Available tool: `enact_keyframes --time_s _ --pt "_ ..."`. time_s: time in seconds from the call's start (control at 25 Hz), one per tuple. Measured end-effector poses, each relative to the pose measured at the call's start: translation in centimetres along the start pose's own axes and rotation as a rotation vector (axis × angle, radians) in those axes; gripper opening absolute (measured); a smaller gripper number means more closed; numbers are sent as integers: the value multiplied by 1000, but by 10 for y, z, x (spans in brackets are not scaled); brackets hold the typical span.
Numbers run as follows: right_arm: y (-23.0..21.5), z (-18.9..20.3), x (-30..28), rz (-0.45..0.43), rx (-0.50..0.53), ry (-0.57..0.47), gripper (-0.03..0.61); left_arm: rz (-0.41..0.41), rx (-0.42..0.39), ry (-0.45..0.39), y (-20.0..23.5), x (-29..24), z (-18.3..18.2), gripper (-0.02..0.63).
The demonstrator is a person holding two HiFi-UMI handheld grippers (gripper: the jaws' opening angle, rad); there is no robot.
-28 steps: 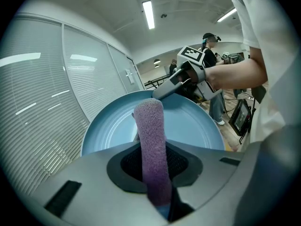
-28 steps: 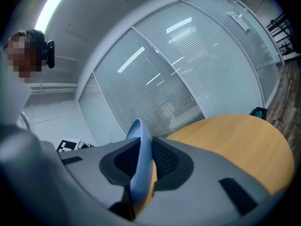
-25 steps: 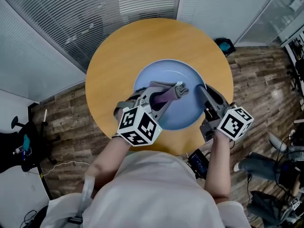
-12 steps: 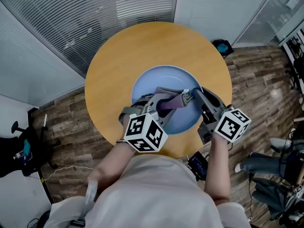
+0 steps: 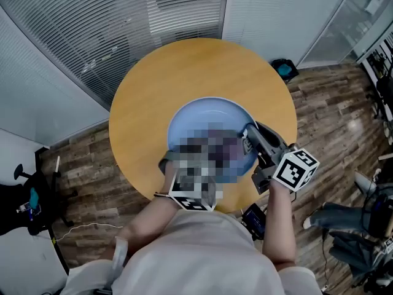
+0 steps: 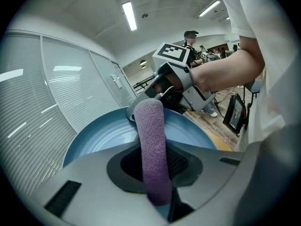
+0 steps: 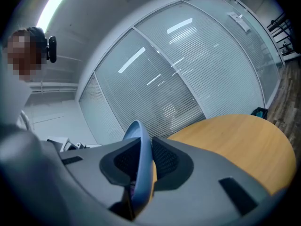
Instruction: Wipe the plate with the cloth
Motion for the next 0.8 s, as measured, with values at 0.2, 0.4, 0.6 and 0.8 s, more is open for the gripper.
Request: enact_keyframes --time_s 0.2,0.4,0.6,0.8 --pt "-1 1 1 2 0 -4 67 15 -39 8 -8 -3 -4 78" --pt "-2 2 4 3 -4 -11 67 25 -71 33 -13 -2 -6 78" --pt "-6 1 4 9 -11 -19 67 28 -57 41 -12 -2 0 78" --pt "-5 1 5 10 -15 -14 67 31 -40 39 -14 1 4 78"
Point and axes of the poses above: the fingertips, and each gripper's own axes: x backward along the fingers, y to its left, z out of its underside, the point moved 3 cm from there along x, backward along the fingers, and after that the axes turned 7 degrees about -x, right-handed, at the moved point
